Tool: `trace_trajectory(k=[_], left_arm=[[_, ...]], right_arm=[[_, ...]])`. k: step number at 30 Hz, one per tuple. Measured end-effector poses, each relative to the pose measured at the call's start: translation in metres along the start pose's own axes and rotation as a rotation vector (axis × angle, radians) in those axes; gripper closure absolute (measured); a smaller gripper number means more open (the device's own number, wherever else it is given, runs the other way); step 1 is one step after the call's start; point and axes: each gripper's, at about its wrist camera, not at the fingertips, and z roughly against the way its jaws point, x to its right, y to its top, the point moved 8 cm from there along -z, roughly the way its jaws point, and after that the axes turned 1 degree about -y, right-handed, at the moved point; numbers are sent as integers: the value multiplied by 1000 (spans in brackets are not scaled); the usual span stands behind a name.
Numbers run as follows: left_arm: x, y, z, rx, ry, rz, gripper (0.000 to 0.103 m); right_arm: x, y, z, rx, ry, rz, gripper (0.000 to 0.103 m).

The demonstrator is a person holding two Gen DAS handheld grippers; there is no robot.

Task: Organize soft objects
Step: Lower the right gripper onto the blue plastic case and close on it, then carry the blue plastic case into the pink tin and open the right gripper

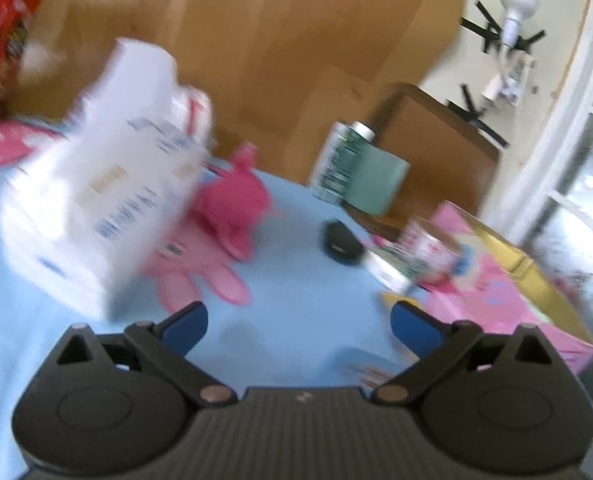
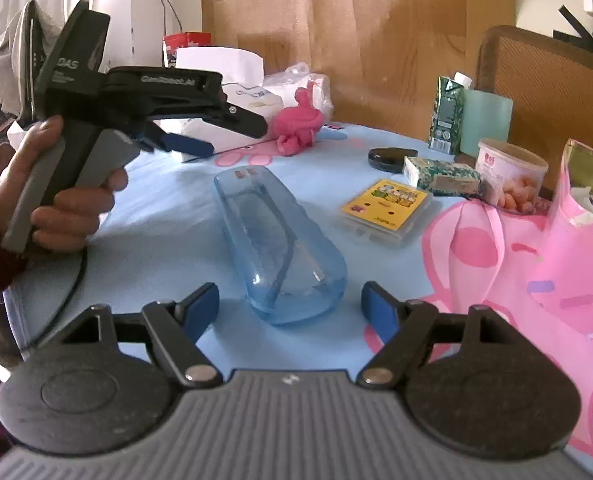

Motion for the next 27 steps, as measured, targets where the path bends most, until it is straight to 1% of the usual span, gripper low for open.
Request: trace_trajectory(k=[3,5,6,7,8,9,10,11,13,15,18,20,24,27], left_arm=[[25,-11,-5,-45,-34,-50,5],[37,-20,-9,-88,-64,-58,7],[43,-26,-12,-109,-70,-58,9],[48,-32,-15,-128,-72,-61,10],[52,-36,-16,-126,-68,-76,10],[58,-40,-16,-114,-28,-115,10],[62,-41,-16,-106,-10,-137,10],[64,-40,-16,-102,-1,-142,12],[65,-35,-14,-95,-2,-125,16],[68,-26,-9,-80,-13,-122,22],[86,-11,-6,-52,-41,-164,23],[105,0,-8,-30,-60,-214,23],[146,17,-19,4,-97,-306,23],[185,30,-34,22,-156,-363,23]], right_arm=[[-1,0,-1,0,0,2,23],[0,0,0,1,2,1,23],[0,0,-1,2,2,-2,26],[0,0,-1,4,1,-4,35],[1,0,0,10,-3,-6,40],[2,0,0,15,-5,-8,40],[1,0,1,17,-2,-9,40],[0,-1,2,19,1,-6,40],[-2,0,5,36,-19,10,41],[-1,2,10,71,-35,12,41],[7,5,20,121,-51,-25,41],[14,8,26,151,-74,-43,41],[36,21,51,235,-149,-68,41],[57,29,75,292,-237,-68,41]])
